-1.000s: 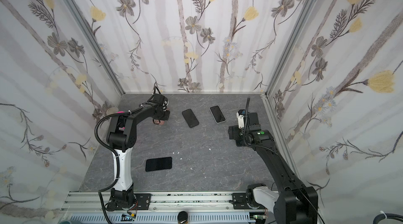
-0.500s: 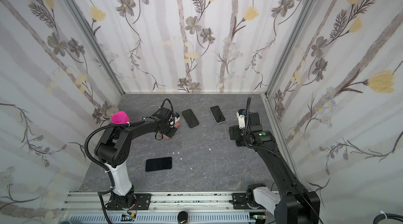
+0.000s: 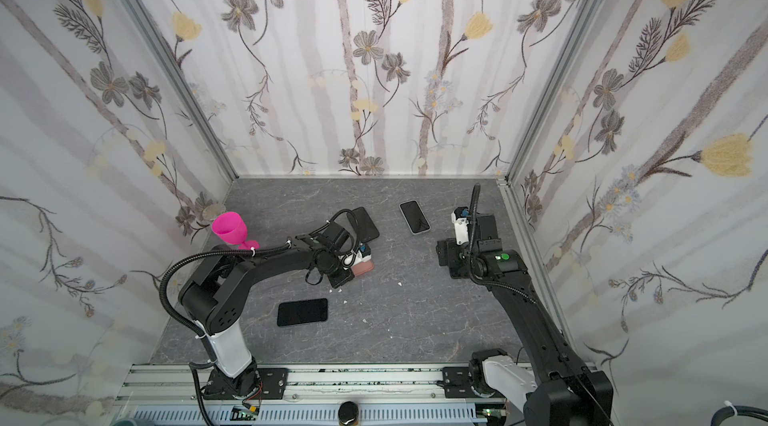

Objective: Put the phone into the phone case

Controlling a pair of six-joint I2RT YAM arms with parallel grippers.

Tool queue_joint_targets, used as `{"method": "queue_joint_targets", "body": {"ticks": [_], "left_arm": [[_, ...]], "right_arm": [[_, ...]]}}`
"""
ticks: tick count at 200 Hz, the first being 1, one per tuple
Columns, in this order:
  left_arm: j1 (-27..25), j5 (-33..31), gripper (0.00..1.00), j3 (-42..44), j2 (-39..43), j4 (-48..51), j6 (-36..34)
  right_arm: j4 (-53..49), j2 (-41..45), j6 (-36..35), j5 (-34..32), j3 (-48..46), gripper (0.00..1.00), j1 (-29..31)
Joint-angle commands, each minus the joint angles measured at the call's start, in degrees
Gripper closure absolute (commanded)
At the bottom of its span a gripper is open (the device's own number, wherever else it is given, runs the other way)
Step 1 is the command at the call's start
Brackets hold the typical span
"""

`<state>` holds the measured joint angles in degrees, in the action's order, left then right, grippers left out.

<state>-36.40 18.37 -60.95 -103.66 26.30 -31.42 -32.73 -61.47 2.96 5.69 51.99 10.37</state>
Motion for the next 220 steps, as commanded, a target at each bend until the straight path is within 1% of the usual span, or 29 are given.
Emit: {"method": "queue_joint_targets", "body": {"ticks": [1,35,45,55,69,92,106,125,129,132,145,154,159,177,190,207,220], "left_arm": [[-0.6,3.8,0.93,0.7,0.9,7.1,-5.1],[-1.9,5.9,0.90,1.0,2.4,6.5,-6.1],[-2.5,5.6,0.85,1.4,3.1,5.8,-6.1],[-2.9,4.4,0.77,2.0,4.0,4.5,-5.9],[-3.2,3.0,0.68,2.9,5.9,2.3,-5.6],[-3.1,1.5,0.59,4.3,10.9,-2.7,-3.3],[-3.1,1.5,0.54,5.2,15.0,-6.7,-0.6],[-2.9,0.3,0.47,7.3,21.9,-12.8,5.1],[-2.8,-0.4,0.45,7.8,23.4,-14.1,6.5],[-2.8,-1.4,0.42,8.2,24.5,-15.0,7.7],[-2.5,-7.2,0.28,10.3,29.5,-18.4,13.9],[-2.2,-12.0,0.22,11.8,33.1,-20.0,18.0],[-2.0,-14.5,0.20,12.6,35.1,-20.5,20.2],[-0.6,-23.2,0.14,15.0,41.9,-20.6,28.0],[1.2,-28.2,0.09,16.1,46.5,-19.2,34.2],[5.1,-30.7,0.07,16.6,51.4,-16.0,41.5],[8.2,-30.9,0.07,17.5,53.7,-14.1,44.8]], "right_arm": [[-0.1,0.5,0.0,0.7,-0.1,0.12,0.1],[0.2,0.7,1.3,0.2,0.1,0.13,0.3],[-0.1,0.6,1.5,0.2,0.3,0.13,0.4],[-0.5,0.6,1.7,0.2,0.6,0.13,0.5],[-0.8,1.0,2.1,0.1,1.0,0.13,0.9],[-0.8,2.6,2.6,0.7,1.6,0.12,2.0],[0.2,4.3,2.6,1.3,1.7,0.12,3.1],[2.3,7.3,2.4,2.1,1.6,0.10,5.5],[2.8,7.9,2.4,2.1,1.6,0.09,6.0],[3.3,8.4,2.4,2.1,1.6,0.09,6.5],[5.3,10.2,2.2,2.6,1.4,0.05,9.1],[6.7,11.0,1.6,2.7,1.3,0.04,11.5],[7.3,11.2,1.4,2.4,1.3,0.01,12.8],[10.2,11.3,-0.1,1.7,1.2,0.00,18.0],[12.0,10.0,-1.5,1.2,1.4,0.00,21.5],[14.3,7.1,-4.1,0.8,2.1,0.00,26.8],[16.8,4.5,-6.9,0.4,2.2,0.00,31.2]]}}
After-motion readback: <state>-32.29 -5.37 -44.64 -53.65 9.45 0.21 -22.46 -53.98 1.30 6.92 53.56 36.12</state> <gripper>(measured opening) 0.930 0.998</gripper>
